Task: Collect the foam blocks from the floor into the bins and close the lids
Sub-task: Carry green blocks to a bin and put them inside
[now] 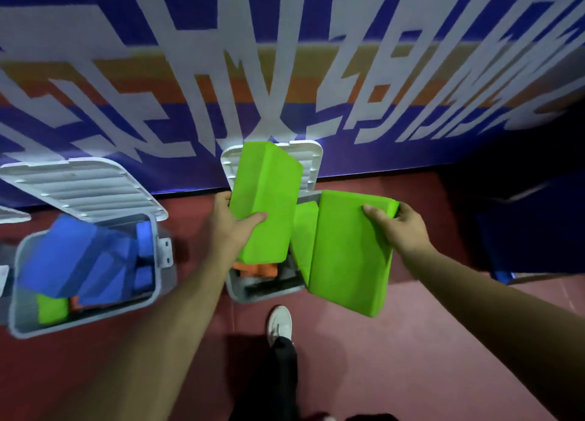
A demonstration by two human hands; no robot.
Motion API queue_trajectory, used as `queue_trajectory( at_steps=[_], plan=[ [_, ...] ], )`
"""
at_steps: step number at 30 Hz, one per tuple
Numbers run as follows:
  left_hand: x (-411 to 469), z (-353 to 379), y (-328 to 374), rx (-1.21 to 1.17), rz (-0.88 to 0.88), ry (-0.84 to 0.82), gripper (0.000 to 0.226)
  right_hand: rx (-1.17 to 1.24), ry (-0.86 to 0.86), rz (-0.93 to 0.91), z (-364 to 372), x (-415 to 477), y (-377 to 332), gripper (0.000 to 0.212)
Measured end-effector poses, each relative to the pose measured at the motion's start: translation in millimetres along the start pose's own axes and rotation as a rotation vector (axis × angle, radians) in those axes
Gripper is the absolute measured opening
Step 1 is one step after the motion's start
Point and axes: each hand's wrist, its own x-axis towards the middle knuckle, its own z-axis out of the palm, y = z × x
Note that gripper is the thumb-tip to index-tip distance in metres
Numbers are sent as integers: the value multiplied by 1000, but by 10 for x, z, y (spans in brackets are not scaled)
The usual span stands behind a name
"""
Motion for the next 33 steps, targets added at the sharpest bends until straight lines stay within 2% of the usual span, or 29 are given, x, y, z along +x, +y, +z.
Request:
queue_trajectory(
  at_steps=[2, 5, 9, 12, 15, 16, 17, 19, 21, 24, 27, 31, 33],
  plan=[
    [369, 263, -89, 32, -38, -13, 68, 2, -18, 57, 184, 458, 75, 41],
    [842, 614, -334, 77, -108, -17, 69, -12, -72, 130, 522, 1100, 244, 24],
    [1253, 1043, -628, 111, -153, 18, 59, -78, -174, 234, 1017, 1883, 557, 31],
    [1478, 1326, -880, 40, -215, 102, 44, -115, -242, 243, 1360, 2390, 783, 57],
    [1582, 1603, -1136, -71, -229, 134, 32, -96, -339, 296, 1624, 2963, 1234, 106],
    [1585, 1691, -1215, -99, -246, 121, 27, -89, -370, 317, 1704, 3111, 1389, 113],
    [1575, 1777, -1287, -132, -283, 93, 21, -67, -404, 317, 1755, 3181, 1466, 108],
    [1530, 1945, -1463, -264, -367, 31, 18, -15, -457, 359, 1774, 3112, 1389, 75],
    [1496, 2060, -1673, -347, -436, -26, 36, 25, -508, 438, 1771, 3090, 1364, 55],
    [1416, 2218, -1780, -380, -502, -161, 57, 93, -589, 474, 1690, 3123, 1404, 59],
    [1333, 2426, -1642, -303, -454, -156, 61, 145, -613, 427, 1586, 3104, 1370, 56],
    [1367, 2634, -1544, -79, -249, -136, 57, 100, -603, 213, 1524, 3026, 1361, 41],
    [1391, 2675, -1524, -26, -198, -134, 58, -7, -604, 77, 1520, 2941, 1370, 46]
  ],
)
